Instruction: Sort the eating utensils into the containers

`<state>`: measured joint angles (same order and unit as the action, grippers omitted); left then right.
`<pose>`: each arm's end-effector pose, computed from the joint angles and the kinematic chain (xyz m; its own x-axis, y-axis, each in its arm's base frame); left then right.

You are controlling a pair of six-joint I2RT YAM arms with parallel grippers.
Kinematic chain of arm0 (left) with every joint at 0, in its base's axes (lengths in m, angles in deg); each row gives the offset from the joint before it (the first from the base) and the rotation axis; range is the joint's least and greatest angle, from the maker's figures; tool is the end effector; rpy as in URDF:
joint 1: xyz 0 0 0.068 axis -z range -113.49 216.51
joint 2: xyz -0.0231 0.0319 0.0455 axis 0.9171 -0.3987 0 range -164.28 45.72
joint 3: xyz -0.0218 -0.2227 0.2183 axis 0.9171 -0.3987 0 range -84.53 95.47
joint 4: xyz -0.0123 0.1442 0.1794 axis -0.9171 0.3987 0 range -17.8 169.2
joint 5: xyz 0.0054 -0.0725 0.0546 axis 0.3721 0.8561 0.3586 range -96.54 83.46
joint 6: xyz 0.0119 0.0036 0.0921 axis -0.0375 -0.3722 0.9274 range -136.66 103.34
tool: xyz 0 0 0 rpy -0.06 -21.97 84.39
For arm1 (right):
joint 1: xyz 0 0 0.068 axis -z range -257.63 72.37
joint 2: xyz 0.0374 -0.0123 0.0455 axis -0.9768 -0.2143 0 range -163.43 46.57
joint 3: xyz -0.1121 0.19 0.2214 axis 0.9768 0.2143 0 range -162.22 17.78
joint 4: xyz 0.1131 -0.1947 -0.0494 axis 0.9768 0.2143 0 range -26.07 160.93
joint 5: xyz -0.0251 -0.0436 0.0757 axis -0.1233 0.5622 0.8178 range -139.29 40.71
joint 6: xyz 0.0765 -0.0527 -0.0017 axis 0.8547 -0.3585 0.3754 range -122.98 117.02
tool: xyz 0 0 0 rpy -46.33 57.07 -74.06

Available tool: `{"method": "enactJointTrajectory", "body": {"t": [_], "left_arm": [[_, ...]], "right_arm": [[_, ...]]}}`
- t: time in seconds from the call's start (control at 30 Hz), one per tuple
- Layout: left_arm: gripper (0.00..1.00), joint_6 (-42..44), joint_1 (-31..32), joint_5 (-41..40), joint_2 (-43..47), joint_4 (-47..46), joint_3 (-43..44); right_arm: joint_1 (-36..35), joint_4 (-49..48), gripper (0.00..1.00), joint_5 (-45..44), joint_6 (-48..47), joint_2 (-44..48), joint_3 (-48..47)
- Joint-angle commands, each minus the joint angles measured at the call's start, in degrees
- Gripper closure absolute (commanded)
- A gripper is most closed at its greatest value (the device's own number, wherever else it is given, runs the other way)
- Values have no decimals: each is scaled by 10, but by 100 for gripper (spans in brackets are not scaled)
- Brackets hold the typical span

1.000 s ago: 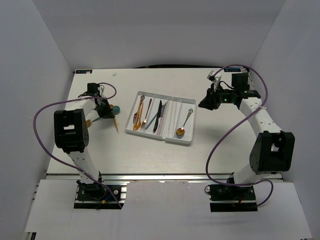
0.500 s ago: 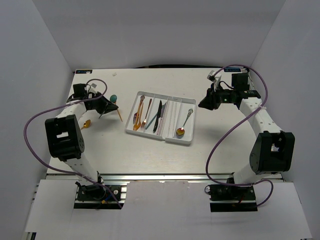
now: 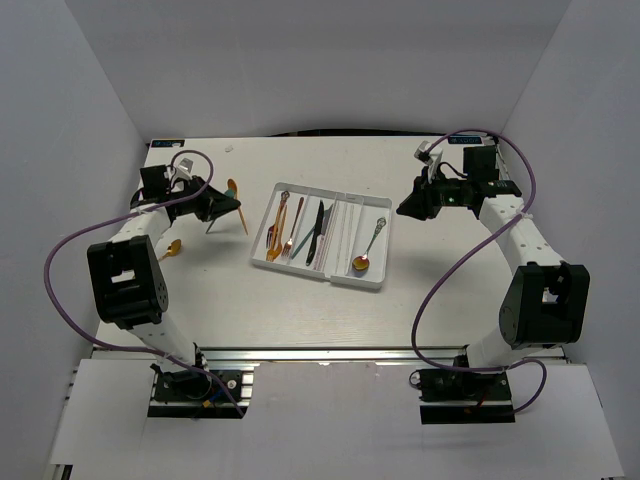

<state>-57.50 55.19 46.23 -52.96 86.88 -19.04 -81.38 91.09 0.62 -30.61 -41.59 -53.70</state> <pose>0.3657 0.0053 0.2568 -0.8151 -0.5665 -0.1214 -0.1691 0.4330 -0.8854 0.3176 0.0850 0.3264 -0.3374 -0.3215 -0.8847 -0.8457 0.5163 0.1349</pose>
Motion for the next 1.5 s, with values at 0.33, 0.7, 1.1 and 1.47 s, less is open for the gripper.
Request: {"method": "enactJointTrajectory", "body": {"t": [0.33,0.7,1.1,1.47], "left_arm": [[97,-69,2,61,38,-89,17],[97,-79,181,2,16,-97,46],[96,-87,396,-81,-140,-98,161],[83,-38,479,-167,-245,24,293]], "right_arm": [[2,8,67,14,-7,17,-30],[2,12,67,1,-15,18,-38],[2,10,67,-10,-19,34,-21],[2,12,67,-11,-22,36,-16]]}}
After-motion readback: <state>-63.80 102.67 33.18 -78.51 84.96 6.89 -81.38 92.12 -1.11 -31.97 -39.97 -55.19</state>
